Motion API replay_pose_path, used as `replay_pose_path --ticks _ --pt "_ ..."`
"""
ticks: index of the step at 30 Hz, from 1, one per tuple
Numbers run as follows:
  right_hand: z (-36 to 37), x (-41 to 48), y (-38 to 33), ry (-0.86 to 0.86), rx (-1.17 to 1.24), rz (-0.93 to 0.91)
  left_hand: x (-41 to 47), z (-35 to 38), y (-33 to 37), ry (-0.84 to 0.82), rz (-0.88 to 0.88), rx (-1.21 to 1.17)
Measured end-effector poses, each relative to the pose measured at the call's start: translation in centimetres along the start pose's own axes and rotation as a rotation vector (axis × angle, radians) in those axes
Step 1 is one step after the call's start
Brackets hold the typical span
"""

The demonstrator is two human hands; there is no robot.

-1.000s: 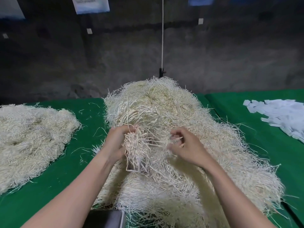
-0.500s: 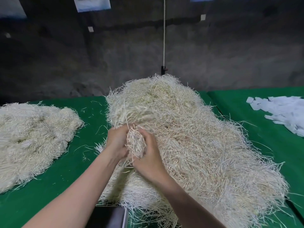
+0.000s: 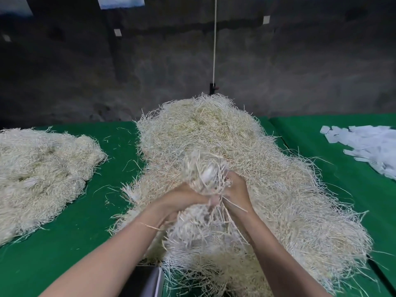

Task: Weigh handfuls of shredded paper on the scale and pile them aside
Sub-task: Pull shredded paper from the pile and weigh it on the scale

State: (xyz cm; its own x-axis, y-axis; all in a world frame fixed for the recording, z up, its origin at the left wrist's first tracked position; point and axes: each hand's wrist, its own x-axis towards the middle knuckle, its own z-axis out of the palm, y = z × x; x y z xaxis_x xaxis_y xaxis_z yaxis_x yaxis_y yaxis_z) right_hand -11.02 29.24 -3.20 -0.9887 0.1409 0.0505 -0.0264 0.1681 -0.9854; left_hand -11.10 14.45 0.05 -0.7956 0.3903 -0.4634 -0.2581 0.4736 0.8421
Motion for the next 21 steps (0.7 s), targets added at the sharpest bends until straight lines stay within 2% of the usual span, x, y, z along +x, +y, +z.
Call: replay_pose_path --ticks 1,2,4,6,8,10,11,14,15,17,19,21 --pt "0.2 0.0 -0.8 -0.041 0.097 0.014 0.2 1.2 0.0 -0.052 -0.075 0.071" --pt "0.1 0.1 -1.3 -0.087 0.154 0.037 0.7 1.9 -0.1 -0.032 -0.087 0.110" --pt "-0.4 0.1 -1.8 -0.161 0.191 0.088 1.4 2.1 -0.1 0.125 -0.004 0.028" --pt "-1.5 0.0 -1.9 -0.166 0.175 0.046 1.5 1.4 0.3 0.254 0.038 -0.088" --pt "-3.0 -0.3 -1.9 -0.205 0.190 -0.020 1.6 0.5 0.4 0.328 0.049 -0.084" --pt "-3.9 -0.6 -1.6 -0.251 0.232 -0.044 1.0 -0.6 0.7 0.411 0.091 -0.178" --pt "-4.0 -0.7 -1.5 -0.216 0.195 -0.064 0.7 -1.1 0.8 0.421 0.109 -0.262" --pt "-2.7 -1.4 0.0 0.012 -0.019 -0.226 0.0 -2.2 1.3 0.352 0.180 -0.557" --pt "-2.0 -1.7 0.5 0.020 -0.145 -0.307 -0.3 -2.5 1.5 0.349 0.195 -0.586" --pt "-1.0 -1.4 2.0 -0.098 -0.637 -0.395 -0.9 -2.8 2.0 0.367 0.190 -0.628" --pt "-1.4 -0.7 4.9 -0.214 -1.093 -0.312 -1.5 -3.4 2.2 0.390 0.199 -0.684" --pt "-3.3 -0.1 7.6 -0.251 -1.247 -0.066 -2.2 -4.4 2.3 0.473 0.205 -0.707"
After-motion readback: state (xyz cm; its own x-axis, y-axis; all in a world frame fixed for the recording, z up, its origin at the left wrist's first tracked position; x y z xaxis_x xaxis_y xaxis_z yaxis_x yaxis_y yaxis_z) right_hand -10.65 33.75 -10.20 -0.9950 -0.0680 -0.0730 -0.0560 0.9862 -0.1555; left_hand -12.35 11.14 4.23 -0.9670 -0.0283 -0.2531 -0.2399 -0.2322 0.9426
